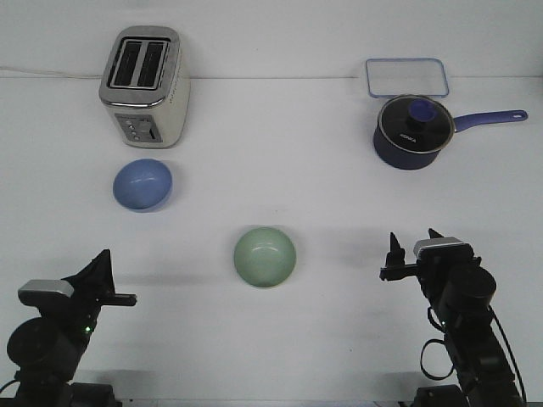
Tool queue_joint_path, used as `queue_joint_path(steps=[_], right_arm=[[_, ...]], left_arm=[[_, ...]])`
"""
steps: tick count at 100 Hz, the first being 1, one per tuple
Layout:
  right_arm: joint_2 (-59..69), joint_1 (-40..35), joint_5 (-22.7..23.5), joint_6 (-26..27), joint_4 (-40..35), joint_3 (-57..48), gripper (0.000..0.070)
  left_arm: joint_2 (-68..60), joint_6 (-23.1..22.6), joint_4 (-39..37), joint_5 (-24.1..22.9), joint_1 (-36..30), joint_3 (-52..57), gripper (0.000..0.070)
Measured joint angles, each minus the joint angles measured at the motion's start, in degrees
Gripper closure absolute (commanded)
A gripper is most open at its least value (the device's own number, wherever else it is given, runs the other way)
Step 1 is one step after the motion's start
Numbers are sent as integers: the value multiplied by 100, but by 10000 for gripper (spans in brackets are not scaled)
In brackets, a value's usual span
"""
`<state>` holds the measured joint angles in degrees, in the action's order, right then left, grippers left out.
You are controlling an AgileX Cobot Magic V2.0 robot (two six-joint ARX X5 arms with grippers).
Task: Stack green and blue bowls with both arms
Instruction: 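Reach the left gripper forward to the light blue bowl's rim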
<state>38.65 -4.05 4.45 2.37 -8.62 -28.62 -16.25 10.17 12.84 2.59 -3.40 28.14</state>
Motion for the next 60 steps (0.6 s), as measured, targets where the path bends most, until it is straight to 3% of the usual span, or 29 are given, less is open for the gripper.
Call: queue_joint_path(steps=[33, 60], right_arm=[[0, 0, 0, 0, 0, 0, 162], [0, 0, 0, 0, 0, 0, 162]], left_arm=[[-2295, 103, 1880, 35, 0, 2302, 690], [-3495, 46, 2577, 35, 0, 2811, 690]])
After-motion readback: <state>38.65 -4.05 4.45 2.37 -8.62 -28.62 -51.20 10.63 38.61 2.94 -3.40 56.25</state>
